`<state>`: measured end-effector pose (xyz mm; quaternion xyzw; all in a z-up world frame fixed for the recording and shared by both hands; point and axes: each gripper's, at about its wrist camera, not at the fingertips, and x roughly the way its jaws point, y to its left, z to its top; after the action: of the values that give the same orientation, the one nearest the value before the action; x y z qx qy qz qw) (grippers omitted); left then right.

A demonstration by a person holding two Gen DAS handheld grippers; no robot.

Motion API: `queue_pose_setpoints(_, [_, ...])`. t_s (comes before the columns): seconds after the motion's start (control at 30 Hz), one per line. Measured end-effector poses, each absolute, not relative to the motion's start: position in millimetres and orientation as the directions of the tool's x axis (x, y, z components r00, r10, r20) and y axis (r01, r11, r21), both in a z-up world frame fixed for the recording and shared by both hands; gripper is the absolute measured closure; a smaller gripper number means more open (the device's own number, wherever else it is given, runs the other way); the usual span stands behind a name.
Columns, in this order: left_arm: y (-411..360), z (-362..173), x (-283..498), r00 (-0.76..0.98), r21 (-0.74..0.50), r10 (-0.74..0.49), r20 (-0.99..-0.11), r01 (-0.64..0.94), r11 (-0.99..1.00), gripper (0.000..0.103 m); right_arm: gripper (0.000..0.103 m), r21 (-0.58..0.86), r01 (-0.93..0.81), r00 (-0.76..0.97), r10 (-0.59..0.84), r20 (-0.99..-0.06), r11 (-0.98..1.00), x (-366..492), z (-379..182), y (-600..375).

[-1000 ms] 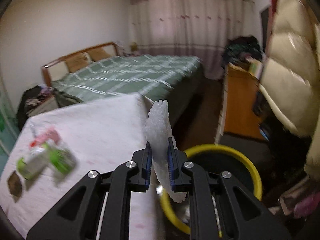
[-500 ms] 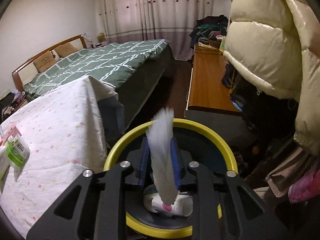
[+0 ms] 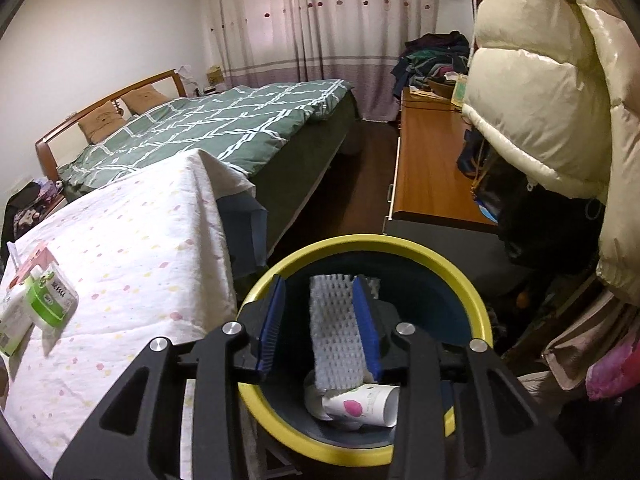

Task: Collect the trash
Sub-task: 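Close the left tool on the brown plastic tray and lift it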

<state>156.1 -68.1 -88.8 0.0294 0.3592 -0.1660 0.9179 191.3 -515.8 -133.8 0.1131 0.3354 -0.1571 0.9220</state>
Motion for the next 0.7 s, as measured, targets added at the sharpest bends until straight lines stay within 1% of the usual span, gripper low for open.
queue_pose_setpoints(0.37, [-68,-116,191,0.635,0.018,-0.246,-0.732,0.379,0.925,0.005,0.068,0.109,0.345,0.728,-0.193,-0.658,0.932,194,-134,-508])
queue_pose_setpoints(0.7, [-68,-139,224,0.547,-0.02,-0.276,-0.79,0.427,0.904,0.005,0.068,0.122,0.333,0.726,-0.171,-0.666,0.935,196,-137,-506])
